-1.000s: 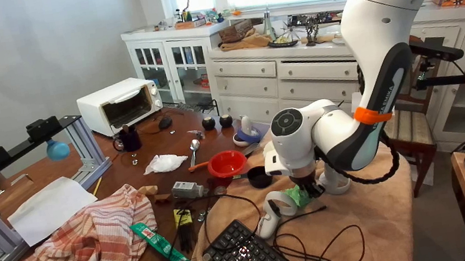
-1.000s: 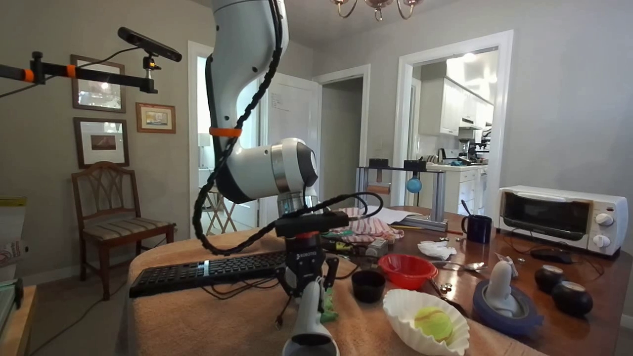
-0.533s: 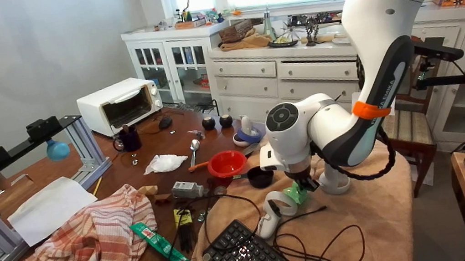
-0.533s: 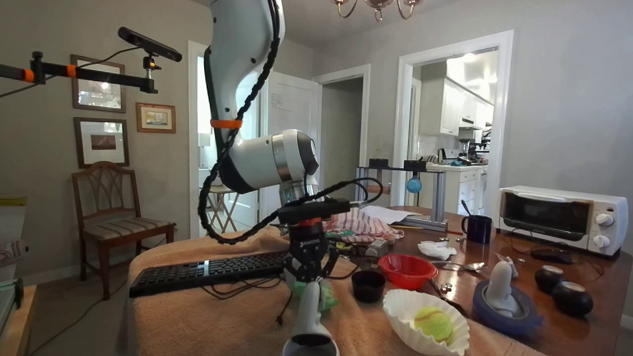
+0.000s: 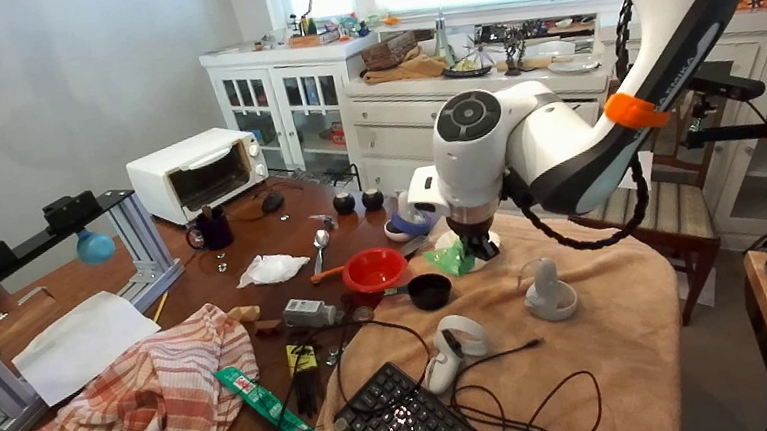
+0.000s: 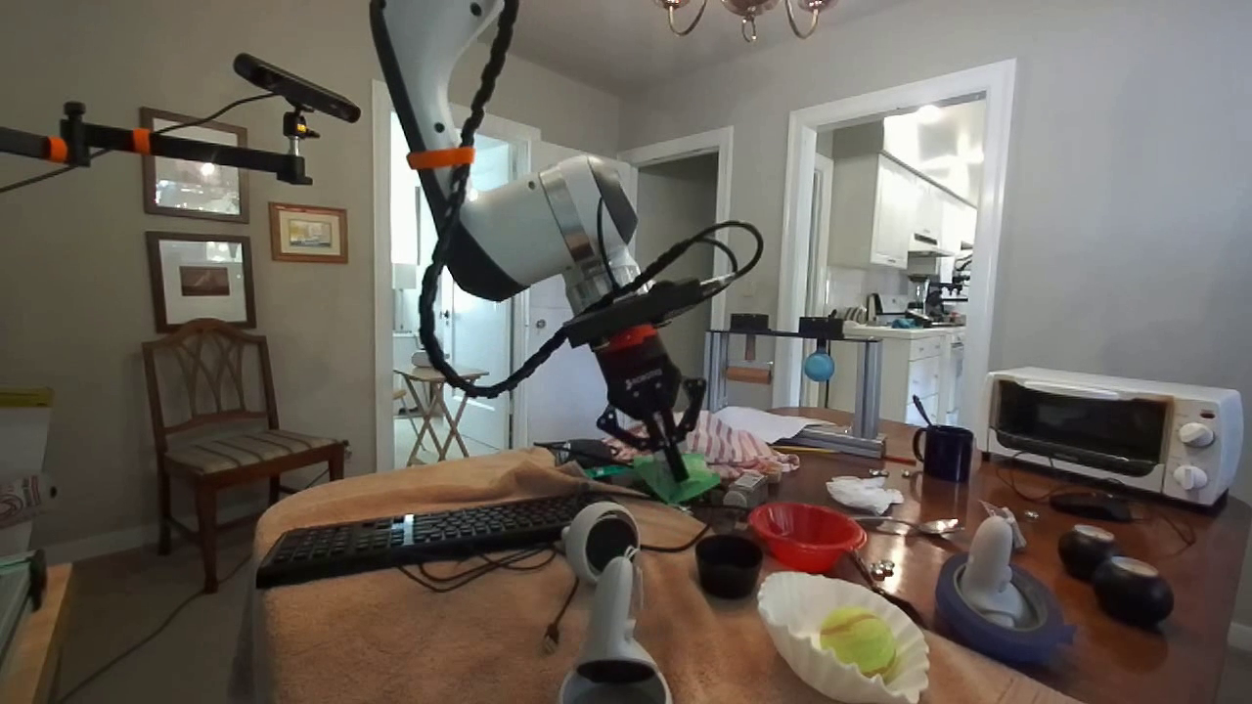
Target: Put the green packet in the white bowl.
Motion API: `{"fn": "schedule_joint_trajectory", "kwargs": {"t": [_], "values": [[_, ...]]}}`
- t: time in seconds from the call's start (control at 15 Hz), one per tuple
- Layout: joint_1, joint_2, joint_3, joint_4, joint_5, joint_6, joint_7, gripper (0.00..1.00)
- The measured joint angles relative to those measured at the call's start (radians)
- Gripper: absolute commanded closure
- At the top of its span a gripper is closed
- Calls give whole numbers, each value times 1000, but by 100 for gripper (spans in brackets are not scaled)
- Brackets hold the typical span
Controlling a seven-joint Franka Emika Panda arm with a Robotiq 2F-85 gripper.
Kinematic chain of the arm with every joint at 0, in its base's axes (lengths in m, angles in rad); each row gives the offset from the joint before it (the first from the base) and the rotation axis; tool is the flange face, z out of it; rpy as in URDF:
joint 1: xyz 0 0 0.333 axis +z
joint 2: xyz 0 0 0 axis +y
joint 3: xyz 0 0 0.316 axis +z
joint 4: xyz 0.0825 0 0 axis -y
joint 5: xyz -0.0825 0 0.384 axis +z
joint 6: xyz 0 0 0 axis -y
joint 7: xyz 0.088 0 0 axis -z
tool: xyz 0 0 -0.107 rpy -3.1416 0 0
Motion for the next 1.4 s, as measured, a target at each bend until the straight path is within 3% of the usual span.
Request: {"fn": "schedule_joint_trajectory", "kwargs": {"t": [0.27, 0.87, 1.0, 1.4], "values": [[-14, -40, -51, 27, -12, -8, 142, 100], [-39, -39, -47, 43, -5, -8, 152, 100], [-40, -36, -61, 58, -5, -15, 203, 100], [-80, 40, -108, 161, 49, -132, 319, 100]]}}
